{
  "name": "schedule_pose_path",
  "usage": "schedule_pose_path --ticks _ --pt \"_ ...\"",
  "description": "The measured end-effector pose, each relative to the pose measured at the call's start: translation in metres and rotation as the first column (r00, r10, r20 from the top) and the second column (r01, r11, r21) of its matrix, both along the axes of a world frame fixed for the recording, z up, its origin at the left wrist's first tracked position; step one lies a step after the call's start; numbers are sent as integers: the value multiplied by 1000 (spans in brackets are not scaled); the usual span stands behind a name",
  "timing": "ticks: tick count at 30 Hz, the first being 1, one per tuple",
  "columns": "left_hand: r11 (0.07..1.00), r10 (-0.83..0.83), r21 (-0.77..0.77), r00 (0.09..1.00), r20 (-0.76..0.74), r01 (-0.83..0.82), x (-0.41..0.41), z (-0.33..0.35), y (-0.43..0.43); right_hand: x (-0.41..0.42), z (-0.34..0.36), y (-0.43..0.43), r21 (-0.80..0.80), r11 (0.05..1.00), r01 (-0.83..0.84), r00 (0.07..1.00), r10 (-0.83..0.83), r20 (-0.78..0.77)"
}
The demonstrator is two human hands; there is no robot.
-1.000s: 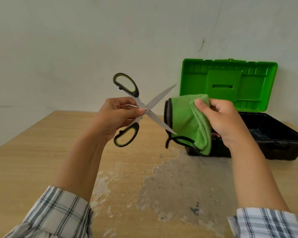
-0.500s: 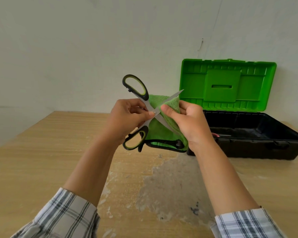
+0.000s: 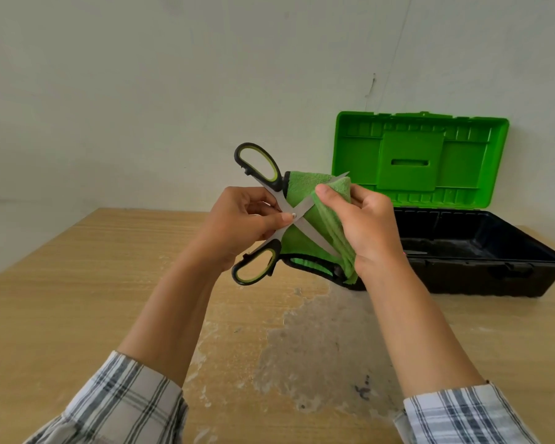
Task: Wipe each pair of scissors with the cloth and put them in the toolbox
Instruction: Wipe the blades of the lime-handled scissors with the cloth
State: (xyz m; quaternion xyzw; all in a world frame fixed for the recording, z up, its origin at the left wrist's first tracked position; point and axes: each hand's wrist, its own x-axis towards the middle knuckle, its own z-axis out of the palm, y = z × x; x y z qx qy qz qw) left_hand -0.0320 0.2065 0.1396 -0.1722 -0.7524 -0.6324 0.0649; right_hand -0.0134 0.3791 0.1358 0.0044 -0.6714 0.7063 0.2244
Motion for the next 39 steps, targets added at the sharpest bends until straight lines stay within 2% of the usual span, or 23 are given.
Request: schedule_pose_path --ticks 11,17,20,22,25,30,34,39 --pt "998 -53 -39 998 41 54 2 6 -11 6 9 5 -196 979 61 998 -56 30" --pt "998 -32 -58 999 42 34 6 10 -14 4 9 12 -199 975 97 995 -96 14" --pt "1000 15 -2 999 52 -15 4 14 -28 3 14 36 -224 959 171 985 -174 7" --pt "995 43 82 996 75 -50 2 16 -39 6 18 57 -136 977 167 986 -167 11" --pt "981 34 188 994 102 -53 1 18 -44 14 21 67 26 999 29 999 -29 19" --pt "956 35 288 994 101 -63 4 19 -34 22 25 36 244 954 -173 985 163 58" --pt "948 63 306 994 86 -86 5 19 -27 20 23 22 375 915 -150 988 148 35" --pt "940 54 330 994 98 -83 7 17 -21 20 19 26 523 839 -152 988 130 79"
